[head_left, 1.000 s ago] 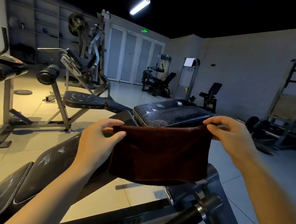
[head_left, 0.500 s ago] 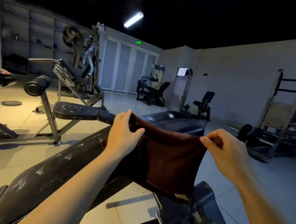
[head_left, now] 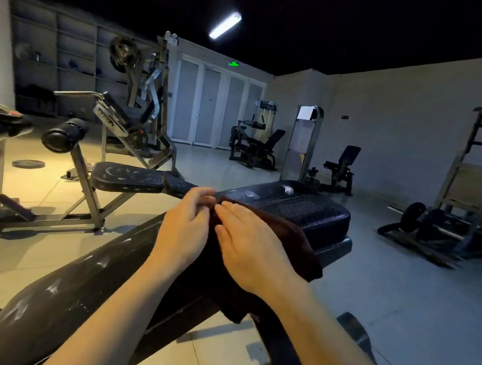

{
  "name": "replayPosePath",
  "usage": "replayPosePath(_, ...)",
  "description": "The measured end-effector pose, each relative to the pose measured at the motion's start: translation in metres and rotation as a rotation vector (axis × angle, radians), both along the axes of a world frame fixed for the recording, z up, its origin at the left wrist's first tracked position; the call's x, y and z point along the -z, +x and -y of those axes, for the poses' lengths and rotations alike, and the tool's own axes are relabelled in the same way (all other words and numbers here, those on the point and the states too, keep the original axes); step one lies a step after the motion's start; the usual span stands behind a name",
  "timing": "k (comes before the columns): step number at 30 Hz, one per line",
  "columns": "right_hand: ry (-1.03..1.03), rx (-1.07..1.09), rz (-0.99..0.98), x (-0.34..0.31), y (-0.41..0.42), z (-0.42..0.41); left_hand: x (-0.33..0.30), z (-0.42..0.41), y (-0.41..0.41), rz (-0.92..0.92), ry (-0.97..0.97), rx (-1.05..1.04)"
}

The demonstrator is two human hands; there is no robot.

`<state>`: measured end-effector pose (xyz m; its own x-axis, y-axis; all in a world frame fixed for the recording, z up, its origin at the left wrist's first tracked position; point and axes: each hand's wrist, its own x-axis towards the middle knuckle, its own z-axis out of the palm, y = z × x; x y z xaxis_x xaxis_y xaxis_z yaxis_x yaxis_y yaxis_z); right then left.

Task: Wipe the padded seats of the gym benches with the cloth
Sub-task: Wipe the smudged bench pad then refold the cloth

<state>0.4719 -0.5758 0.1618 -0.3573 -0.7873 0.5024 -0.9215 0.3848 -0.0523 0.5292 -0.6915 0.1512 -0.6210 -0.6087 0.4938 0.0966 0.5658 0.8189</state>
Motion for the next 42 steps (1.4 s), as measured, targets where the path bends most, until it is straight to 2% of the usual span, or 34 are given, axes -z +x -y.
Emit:
replayPosePath(1, 0.128, 0.029, -0.023, 0.001, -0.002, 0.01, 0.006, 0.004, 0.008, -0.085, 0.04, -0.077)
replayPosePath(3, 0.283, 0.081, -0.087, 0.002, -0.007, 0.02, 0.021, 0.004, 0.02, -0.107, -0.004, -0.167)
replayPosePath(5, 0.318, 0.11, -0.097, -0.002, -0.013, 0.02, 0.036, 0.0, 0.023, -0.04, -0.092, -0.156)
replayPosePath(9, 0.307, 0.262, 0.012, -0.022, -0.047, -0.007, 0.054, -0.004, 0.018, 0.179, -0.414, -0.191)
replayPosePath(11, 0.332, 0.361, 0.034, -0.033, -0.071, -0.026, 0.057, -0.004, 0.015, 0.197, -0.477, -0.245)
replayPosePath(17, 0.253, 0.544, 0.164, -0.049, -0.117, -0.062, 0.053, -0.004, 0.02, 0.082, -0.315, -0.217)
replayPosePath(22, 0.208, 0.587, 0.095, -0.043, -0.105, -0.05, 0.05, -0.006, 0.019, -0.008, -0.214, -0.187)
replayPosePath(24, 0.22, 0.545, 0.079, -0.038, -0.088, -0.042, 0.049, -0.005, 0.017, -0.053, -0.199, -0.195)
replayPosePath(29, 0.269, 0.263, 0.025, -0.014, -0.02, 0.007, 0.052, -0.003, 0.015, -0.051, -0.209, -0.228)
replayPosePath(31, 0.292, 0.208, -0.014, -0.008, -0.008, 0.02, 0.054, -0.003, 0.017, -0.028, -0.266, -0.237)
replayPosePath(34, 0.281, 0.227, 0.017, -0.015, -0.023, 0.009, 0.062, -0.003, 0.019, 0.05, -0.508, -0.282)
replayPosePath(36, 0.276, 0.321, 0.041, -0.021, -0.047, -0.01, 0.067, -0.003, 0.018, 0.114, -0.627, -0.298)
replayPosePath(39, 0.296, 0.5, 0.06, -0.037, -0.092, -0.038, 0.068, -0.004, 0.015, 0.16, -0.686, -0.321)
replayPosePath(42, 0.263, 0.583, 0.233, -0.057, -0.131, -0.052, 0.069, -0.004, 0.014, 0.172, -0.727, -0.334)
